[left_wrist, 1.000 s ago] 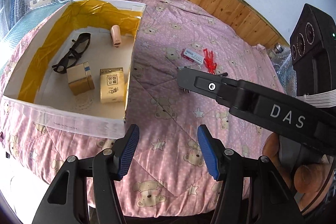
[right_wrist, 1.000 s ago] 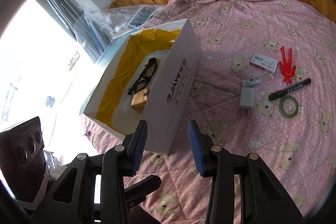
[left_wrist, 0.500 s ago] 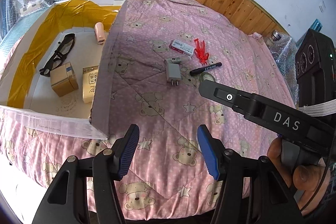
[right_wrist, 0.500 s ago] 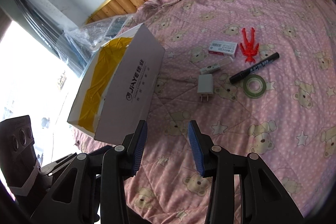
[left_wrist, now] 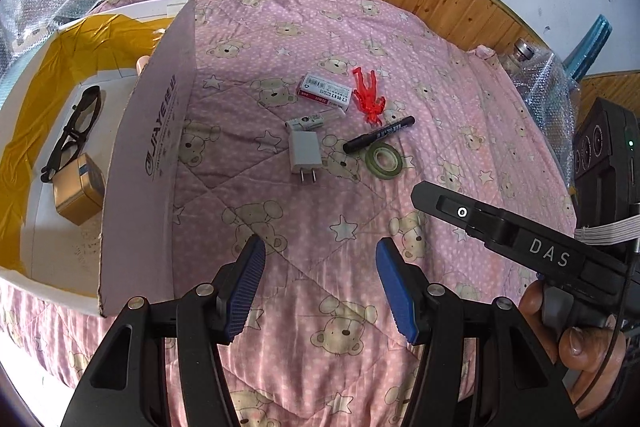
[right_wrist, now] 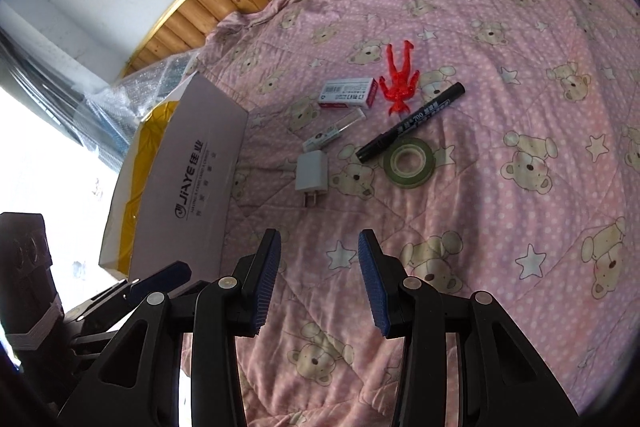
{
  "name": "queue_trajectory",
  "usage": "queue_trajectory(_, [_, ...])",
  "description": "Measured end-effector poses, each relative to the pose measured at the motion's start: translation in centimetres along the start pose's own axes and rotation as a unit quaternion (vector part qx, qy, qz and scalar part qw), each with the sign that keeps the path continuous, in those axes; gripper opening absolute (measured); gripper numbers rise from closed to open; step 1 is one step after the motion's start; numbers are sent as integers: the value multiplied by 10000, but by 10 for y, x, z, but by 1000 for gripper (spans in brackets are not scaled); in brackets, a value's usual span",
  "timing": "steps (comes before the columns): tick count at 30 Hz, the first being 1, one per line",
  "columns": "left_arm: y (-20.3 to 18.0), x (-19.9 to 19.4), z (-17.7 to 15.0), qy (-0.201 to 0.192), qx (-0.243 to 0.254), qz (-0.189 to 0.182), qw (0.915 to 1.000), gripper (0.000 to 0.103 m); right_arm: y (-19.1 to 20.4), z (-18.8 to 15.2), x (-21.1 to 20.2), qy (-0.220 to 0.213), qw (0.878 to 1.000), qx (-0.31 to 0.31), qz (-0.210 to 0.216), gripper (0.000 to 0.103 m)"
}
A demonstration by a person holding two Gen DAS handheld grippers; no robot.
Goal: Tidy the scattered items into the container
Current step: 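Withdraw both tools from the box toward the white charger and green tape, then grasp the white charger with the left tool while the right tool grasps the green tape roll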
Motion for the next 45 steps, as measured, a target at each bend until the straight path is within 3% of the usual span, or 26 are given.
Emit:
queue_trajectory(24, [0, 97, 27, 470, 18, -20, 9989, 59, -50, 25, 53, 221, 9980, -66, -585, 43])
queue_trajectory(34, [8, 127, 31, 644, -108, 26, 9979, 59, -63, 28, 76, 395, 9960, -241, -763, 34])
queue_trajectory(45, [16, 151, 27, 772, -165, 144, 9968, 59, -73, 27, 91, 506, 9939, -396, -891, 33])
Point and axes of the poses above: each gripper's, at about its wrist camera, not at the fingertips, and x roughly the way its jaws point, y to its left, z to its top, the point moved 7 cm from there along x, roughly the way its jaws point, and after that the axes turned 14 degrees about -y, right-handed, at the moved point
